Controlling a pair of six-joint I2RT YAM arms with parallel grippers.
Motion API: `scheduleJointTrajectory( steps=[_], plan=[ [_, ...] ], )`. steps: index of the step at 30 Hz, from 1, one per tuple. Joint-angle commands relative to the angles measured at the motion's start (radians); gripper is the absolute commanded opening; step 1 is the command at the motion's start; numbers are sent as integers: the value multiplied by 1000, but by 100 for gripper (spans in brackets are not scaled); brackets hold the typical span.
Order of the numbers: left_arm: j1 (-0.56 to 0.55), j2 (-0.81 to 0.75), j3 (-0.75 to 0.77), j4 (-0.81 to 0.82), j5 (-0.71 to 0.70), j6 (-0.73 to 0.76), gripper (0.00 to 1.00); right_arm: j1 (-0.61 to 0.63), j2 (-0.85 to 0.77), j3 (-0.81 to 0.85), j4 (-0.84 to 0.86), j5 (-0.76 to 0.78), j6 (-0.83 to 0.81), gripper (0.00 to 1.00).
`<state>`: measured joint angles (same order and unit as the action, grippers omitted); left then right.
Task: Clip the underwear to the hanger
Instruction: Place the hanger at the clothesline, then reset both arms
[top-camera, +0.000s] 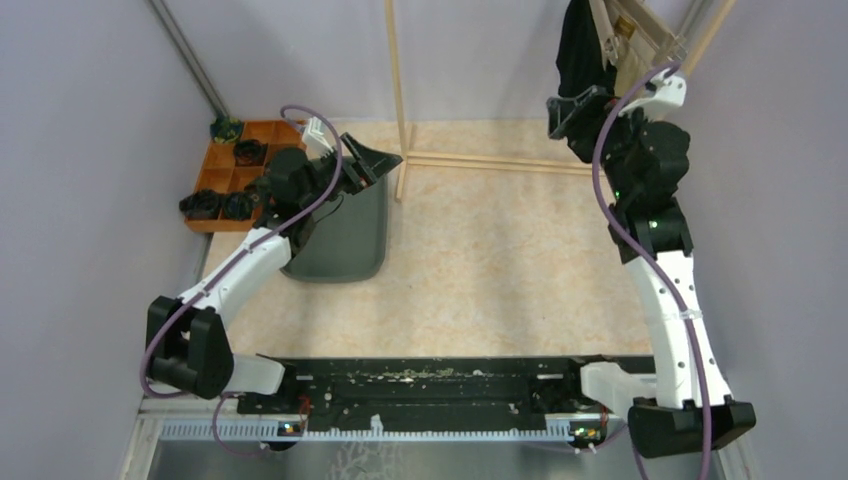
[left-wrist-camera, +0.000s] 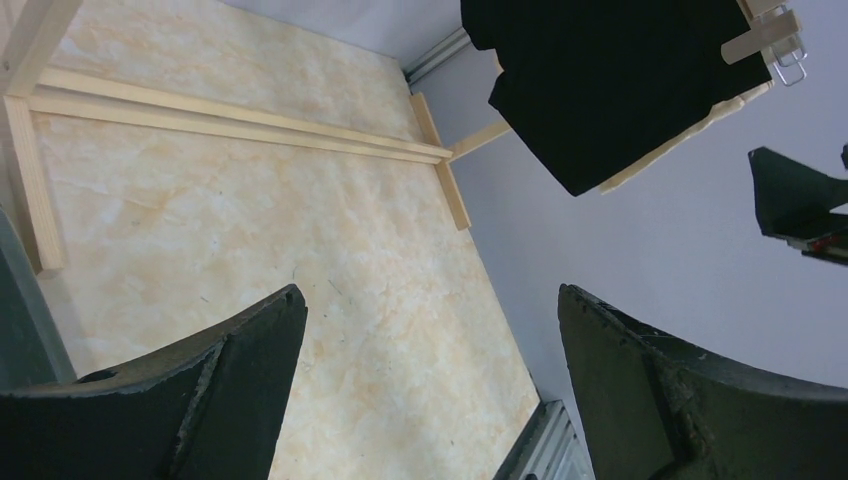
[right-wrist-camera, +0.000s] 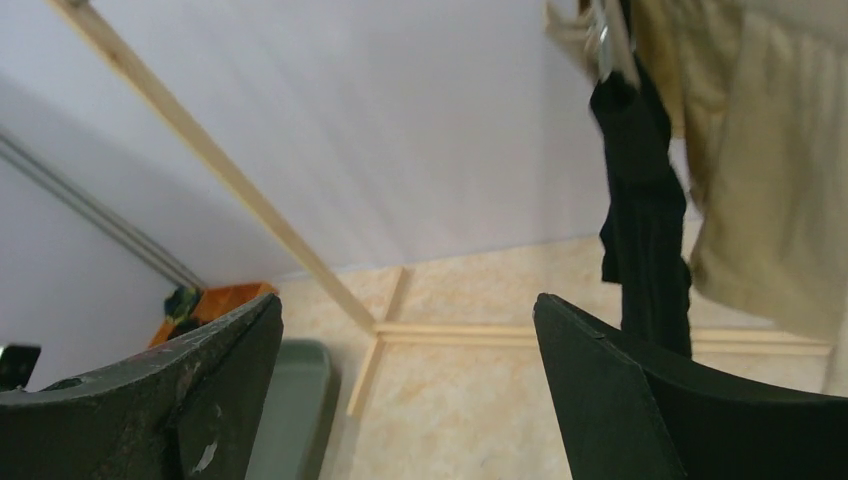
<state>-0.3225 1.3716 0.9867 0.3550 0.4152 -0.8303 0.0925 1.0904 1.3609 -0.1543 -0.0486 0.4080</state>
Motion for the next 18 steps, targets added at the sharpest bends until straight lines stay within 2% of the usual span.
scheduleJointTrajectory(
  steps=[1, 7, 11, 18],
  plan=[
    [3, -21, 22, -5, -17, 40, 100, 85, -100, -89, 4, 20, -49, 95],
    [-6, -8, 0, 25, -15, 49, 100, 289, -110, -257, 33, 53, -106, 95],
    [-15, -1, -6, 20, -31, 65, 100, 428, -112, -389, 126, 111, -124, 96],
    [-16, -21, -16, -28, -63, 96, 100, 476, -128, -538, 212, 76, -76, 97]
  ],
)
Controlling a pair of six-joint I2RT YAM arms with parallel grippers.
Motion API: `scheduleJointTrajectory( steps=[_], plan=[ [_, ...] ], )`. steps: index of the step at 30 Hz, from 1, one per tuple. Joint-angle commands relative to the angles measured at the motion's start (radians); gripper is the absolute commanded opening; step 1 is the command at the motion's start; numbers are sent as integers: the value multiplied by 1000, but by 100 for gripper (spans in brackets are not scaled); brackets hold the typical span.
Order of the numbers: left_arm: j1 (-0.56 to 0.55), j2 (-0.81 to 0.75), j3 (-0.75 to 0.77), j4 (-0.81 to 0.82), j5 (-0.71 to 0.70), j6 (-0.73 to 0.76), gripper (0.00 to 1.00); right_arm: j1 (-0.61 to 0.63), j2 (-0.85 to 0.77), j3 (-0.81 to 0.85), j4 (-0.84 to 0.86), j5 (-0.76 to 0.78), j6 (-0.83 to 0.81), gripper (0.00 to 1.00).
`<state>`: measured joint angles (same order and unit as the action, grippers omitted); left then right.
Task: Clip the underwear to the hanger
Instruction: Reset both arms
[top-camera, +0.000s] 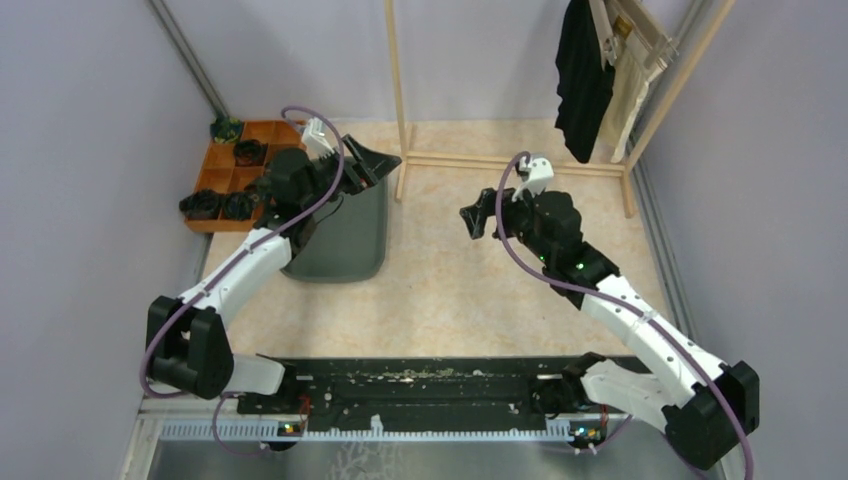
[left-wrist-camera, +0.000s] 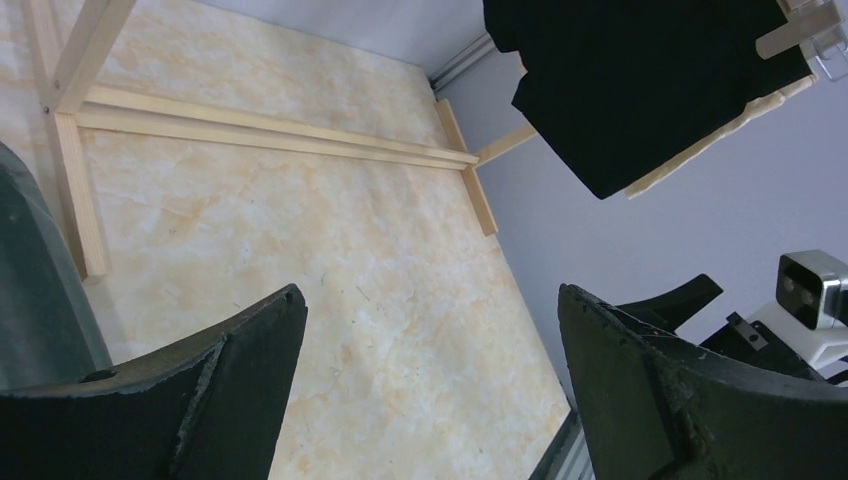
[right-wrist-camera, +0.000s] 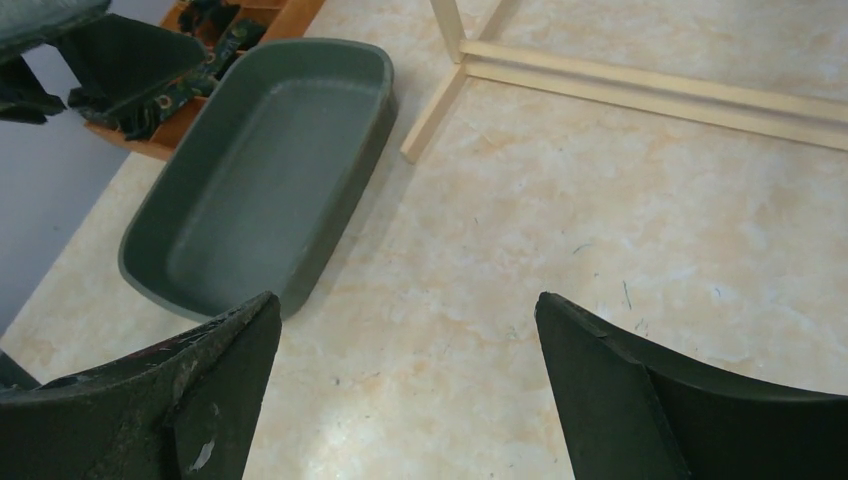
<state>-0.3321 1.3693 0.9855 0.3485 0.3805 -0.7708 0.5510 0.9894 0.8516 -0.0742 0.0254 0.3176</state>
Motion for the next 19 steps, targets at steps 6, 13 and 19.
scheduleJointTrajectory(
  steps=[6, 13, 19],
  plan=[
    [-7, -37, -36, -18, -44, 36, 100, 67, -45, -115, 153, -9, 37, 97],
    [-7, -36, -44, -2, -26, 31, 100, 79, -70, -168, 141, 4, 50, 98],
    [-7, -41, -46, 6, -28, 36, 100, 81, -71, -172, 127, 6, 55, 98]
  ],
)
